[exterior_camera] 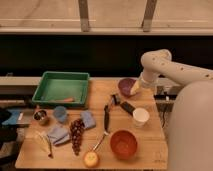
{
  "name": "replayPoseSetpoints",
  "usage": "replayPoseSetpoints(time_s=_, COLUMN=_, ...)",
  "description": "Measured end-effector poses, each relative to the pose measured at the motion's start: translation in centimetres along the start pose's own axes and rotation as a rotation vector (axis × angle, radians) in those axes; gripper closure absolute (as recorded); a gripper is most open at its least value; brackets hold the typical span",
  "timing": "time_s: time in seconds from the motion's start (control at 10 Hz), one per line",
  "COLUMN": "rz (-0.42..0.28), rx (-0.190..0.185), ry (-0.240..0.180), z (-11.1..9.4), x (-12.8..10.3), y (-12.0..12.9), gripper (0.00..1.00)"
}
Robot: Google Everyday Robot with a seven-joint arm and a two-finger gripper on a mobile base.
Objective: Place sponge in metal cup
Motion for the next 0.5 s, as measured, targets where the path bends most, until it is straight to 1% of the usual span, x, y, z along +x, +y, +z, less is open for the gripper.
replayPoseSetpoints(time_s=0.2, rz=-0.093, rx=-0.039, ry=0.021, z=0.4, x=-0.2, y=4.4, gripper=0.20)
replayPoseSetpoints(time_s=0.3, rz=-0.155, rx=-0.061, ry=0.031, z=0.4, x=0.2, y=6.9, gripper=0.20)
replayPoseSetpoints(time_s=0.4, rz=-0.236, rx=-0.081, ry=0.043, z=0.3, x=1.2, y=9.5, gripper=0.20)
replayPoseSetpoints(time_s=0.5, rz=-0.291, rx=-0.099, ry=0.046, z=0.1, x=1.7, y=11.2, gripper=0.20)
